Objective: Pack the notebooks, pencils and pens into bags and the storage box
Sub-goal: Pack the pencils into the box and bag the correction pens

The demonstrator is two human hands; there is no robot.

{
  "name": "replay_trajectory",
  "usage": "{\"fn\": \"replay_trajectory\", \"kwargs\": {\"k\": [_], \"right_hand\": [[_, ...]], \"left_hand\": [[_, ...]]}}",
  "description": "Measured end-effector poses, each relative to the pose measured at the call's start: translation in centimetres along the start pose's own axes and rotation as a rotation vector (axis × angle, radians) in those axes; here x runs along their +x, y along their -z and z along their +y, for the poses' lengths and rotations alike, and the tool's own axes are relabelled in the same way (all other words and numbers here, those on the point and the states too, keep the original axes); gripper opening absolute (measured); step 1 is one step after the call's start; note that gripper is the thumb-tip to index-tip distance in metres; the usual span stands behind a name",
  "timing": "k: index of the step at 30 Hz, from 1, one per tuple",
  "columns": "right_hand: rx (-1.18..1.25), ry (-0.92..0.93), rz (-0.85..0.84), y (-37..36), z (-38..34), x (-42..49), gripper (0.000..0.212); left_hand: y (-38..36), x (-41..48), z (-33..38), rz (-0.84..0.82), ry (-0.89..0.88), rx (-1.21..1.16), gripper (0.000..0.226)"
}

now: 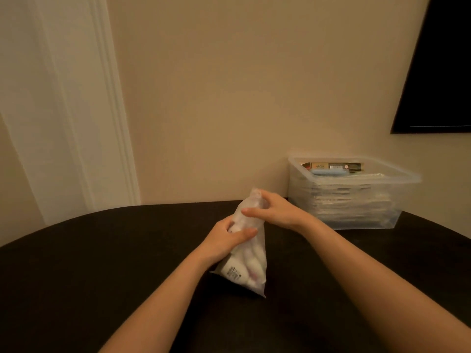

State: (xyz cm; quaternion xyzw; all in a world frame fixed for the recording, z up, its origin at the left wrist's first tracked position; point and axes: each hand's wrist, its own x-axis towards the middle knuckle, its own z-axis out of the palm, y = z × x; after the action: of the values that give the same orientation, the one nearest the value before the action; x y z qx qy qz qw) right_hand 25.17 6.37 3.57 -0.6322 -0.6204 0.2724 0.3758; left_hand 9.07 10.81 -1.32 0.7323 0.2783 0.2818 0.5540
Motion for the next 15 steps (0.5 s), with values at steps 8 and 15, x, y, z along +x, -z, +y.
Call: {"fn": "replay_trajectory", "kwargs": {"k": [8, 15], "right_hand": [[0.249, 0.007, 0.022, 5.4, -1.6, -2.2, 0.029], [0.328, 0.055, 0.477, 9.6, -0.9, -0.4, 0.003]], "left_hand": [[-1.1, 3.2, 6.1, -0.073, 0.013, 0.046, 0.059], [-4.0, 6.8, 10.9, -0.04, 0.005, 0.092, 0.05]]}}
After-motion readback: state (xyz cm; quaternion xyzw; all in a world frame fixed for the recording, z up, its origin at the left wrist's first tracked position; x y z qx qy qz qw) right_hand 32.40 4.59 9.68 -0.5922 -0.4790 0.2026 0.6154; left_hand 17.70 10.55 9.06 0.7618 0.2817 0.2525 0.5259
